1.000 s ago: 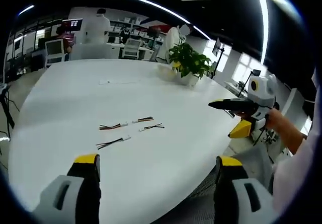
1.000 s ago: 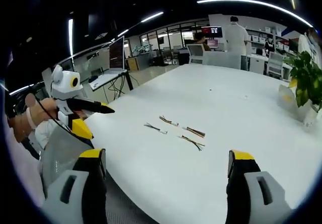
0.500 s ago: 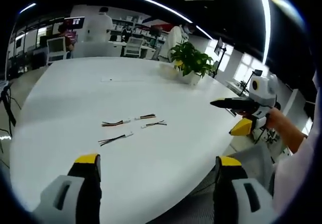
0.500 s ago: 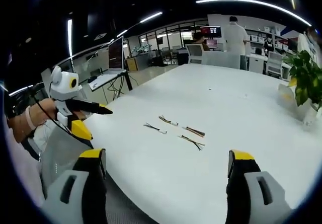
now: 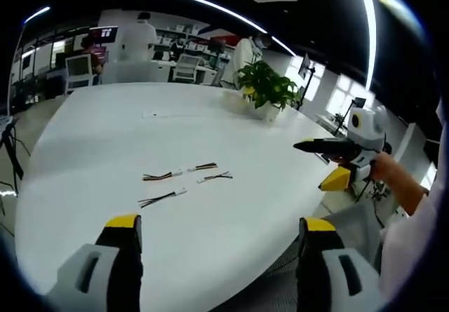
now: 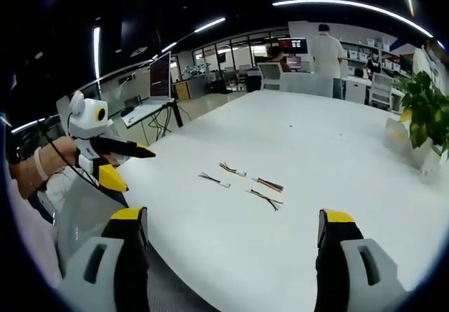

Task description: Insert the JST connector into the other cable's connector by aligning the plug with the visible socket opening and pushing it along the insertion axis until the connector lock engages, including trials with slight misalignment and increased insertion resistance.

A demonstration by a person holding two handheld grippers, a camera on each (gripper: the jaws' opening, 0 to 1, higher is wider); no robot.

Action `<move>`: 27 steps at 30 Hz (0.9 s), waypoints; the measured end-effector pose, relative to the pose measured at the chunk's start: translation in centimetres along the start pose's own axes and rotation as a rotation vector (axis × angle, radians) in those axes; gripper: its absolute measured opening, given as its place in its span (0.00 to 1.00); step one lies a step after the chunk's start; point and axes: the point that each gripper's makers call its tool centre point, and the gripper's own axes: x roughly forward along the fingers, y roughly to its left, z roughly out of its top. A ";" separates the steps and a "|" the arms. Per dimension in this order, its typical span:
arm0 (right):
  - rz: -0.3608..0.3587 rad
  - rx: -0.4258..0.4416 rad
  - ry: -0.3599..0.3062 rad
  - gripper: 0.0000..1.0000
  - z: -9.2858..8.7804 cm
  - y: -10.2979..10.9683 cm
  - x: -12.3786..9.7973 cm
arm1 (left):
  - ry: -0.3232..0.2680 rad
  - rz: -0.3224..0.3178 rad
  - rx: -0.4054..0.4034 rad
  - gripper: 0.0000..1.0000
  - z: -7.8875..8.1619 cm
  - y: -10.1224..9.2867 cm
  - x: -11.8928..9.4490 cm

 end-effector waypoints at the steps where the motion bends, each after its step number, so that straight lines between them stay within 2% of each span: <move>1: 0.000 0.002 0.001 1.00 0.0 0.0 0.0 | 0.001 0.001 0.002 0.90 0.0 0.0 0.0; 7: -0.005 0.009 0.014 1.00 -0.6 0.0 -0.1 | 0.003 0.005 -0.007 0.90 -0.4 0.2 -0.1; 14: 0.008 0.013 0.032 1.00 -0.9 0.5 0.1 | 0.040 -0.012 -0.006 0.90 -1.2 -0.2 0.1; 22: 0.027 0.018 0.049 1.00 -1.4 1.3 0.5 | 0.022 -0.033 -0.007 0.90 -1.0 -0.8 0.2; 27: 0.012 0.025 0.028 1.00 -0.9 0.7 0.3 | 0.006 -0.009 0.003 0.90 -0.4 0.0 -0.1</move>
